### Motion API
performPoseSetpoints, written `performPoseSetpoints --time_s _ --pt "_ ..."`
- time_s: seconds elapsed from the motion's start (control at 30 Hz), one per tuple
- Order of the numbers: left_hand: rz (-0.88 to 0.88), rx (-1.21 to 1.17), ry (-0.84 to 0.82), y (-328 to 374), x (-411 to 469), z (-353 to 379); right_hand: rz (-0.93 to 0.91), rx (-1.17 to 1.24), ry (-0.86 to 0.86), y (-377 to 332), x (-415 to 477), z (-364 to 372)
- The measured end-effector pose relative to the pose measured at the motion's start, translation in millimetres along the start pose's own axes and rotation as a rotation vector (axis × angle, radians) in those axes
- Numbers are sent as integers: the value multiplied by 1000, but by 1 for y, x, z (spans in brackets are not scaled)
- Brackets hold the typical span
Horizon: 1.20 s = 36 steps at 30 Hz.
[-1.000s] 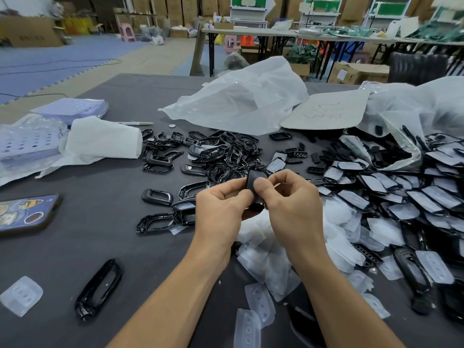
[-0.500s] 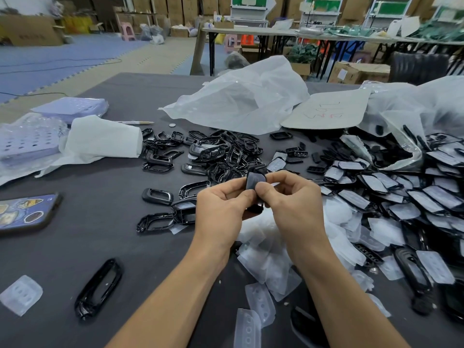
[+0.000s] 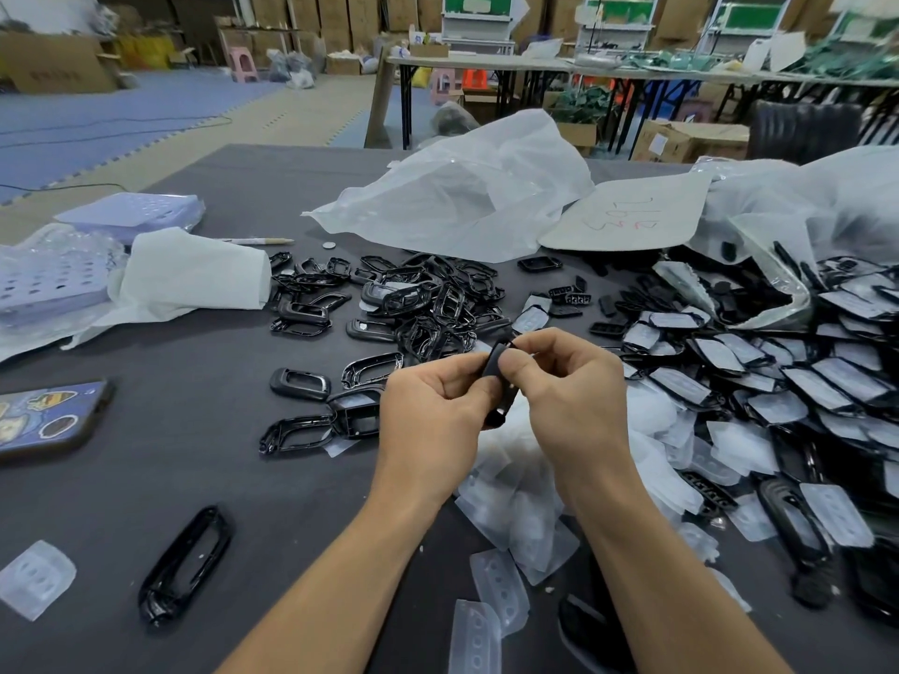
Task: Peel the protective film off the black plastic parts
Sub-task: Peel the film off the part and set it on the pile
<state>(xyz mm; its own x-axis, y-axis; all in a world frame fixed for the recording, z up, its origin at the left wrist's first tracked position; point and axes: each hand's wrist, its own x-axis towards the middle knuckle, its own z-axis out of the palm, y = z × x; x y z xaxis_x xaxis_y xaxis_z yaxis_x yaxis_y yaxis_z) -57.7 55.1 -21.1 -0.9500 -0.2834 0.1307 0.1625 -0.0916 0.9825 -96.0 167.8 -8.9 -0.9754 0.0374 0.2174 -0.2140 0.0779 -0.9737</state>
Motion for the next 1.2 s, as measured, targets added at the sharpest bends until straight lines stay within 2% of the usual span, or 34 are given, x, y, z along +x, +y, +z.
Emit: performPoseSetpoints --time_s 0.3,0.53,0.63,0.73,0.9,1.07,1.2 --pt "-65 -23 63 0 2 0 64 70 11 4 -1 6" --pt "-120 -35 142 -2 3 -3 85 68 -109 -1 0 0" --pt "-124 -15 166 -4 4 -5 56 7 -100 -2 0 0" --pt "-47 81 178 -3 5 -8 -10 -79 -110 -4 -2 0" --pt "-2 81 142 0 9 -15 -84 -225 -128 -5 -6 0" --pt "-73 -54 179 1 8 -16 -70 -164 -138 -4 -7 2" --pt "-79 -48 211 0 7 -13 -66 -158 -135 -1 -5 2"
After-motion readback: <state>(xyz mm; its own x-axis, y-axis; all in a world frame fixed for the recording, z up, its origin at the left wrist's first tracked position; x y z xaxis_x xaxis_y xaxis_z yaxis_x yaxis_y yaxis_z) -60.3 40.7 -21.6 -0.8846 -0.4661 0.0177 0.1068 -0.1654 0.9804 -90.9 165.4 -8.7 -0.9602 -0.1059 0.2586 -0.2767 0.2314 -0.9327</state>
